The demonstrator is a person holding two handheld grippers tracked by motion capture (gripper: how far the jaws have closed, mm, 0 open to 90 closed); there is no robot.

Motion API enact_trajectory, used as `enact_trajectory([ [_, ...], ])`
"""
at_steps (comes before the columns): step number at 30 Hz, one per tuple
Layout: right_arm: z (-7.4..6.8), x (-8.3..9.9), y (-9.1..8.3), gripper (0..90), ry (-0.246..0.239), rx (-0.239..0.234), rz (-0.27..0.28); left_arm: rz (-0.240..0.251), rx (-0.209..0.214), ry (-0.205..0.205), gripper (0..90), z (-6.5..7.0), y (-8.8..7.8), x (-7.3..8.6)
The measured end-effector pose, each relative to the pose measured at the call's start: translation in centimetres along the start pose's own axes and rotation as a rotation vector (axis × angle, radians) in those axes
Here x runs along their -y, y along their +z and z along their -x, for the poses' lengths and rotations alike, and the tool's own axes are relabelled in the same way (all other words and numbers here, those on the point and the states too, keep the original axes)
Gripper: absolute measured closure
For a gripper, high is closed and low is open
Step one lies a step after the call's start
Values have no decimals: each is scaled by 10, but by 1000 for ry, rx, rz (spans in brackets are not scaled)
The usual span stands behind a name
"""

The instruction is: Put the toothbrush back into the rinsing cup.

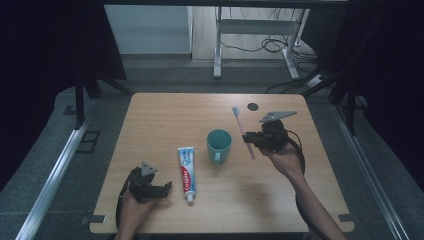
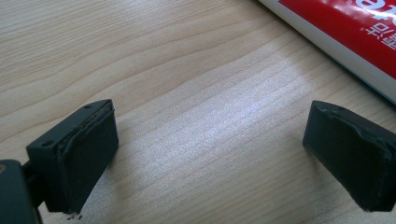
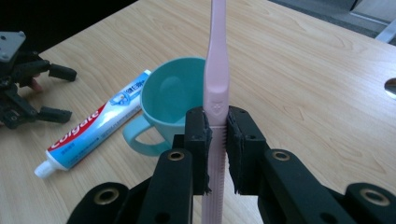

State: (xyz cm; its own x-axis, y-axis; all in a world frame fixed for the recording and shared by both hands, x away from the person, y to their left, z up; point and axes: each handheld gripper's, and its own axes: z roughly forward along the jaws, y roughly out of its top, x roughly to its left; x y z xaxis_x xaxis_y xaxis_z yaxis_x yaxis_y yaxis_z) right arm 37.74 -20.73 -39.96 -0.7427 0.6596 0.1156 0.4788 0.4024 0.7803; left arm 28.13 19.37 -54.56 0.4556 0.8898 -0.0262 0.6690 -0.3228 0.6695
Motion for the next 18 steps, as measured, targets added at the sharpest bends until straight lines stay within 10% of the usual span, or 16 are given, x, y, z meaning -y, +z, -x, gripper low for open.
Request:
enact_trajectory([
  [18,-4,-20,13,784,-1,-12,44,1,0,-2,34,0,0,0],
])
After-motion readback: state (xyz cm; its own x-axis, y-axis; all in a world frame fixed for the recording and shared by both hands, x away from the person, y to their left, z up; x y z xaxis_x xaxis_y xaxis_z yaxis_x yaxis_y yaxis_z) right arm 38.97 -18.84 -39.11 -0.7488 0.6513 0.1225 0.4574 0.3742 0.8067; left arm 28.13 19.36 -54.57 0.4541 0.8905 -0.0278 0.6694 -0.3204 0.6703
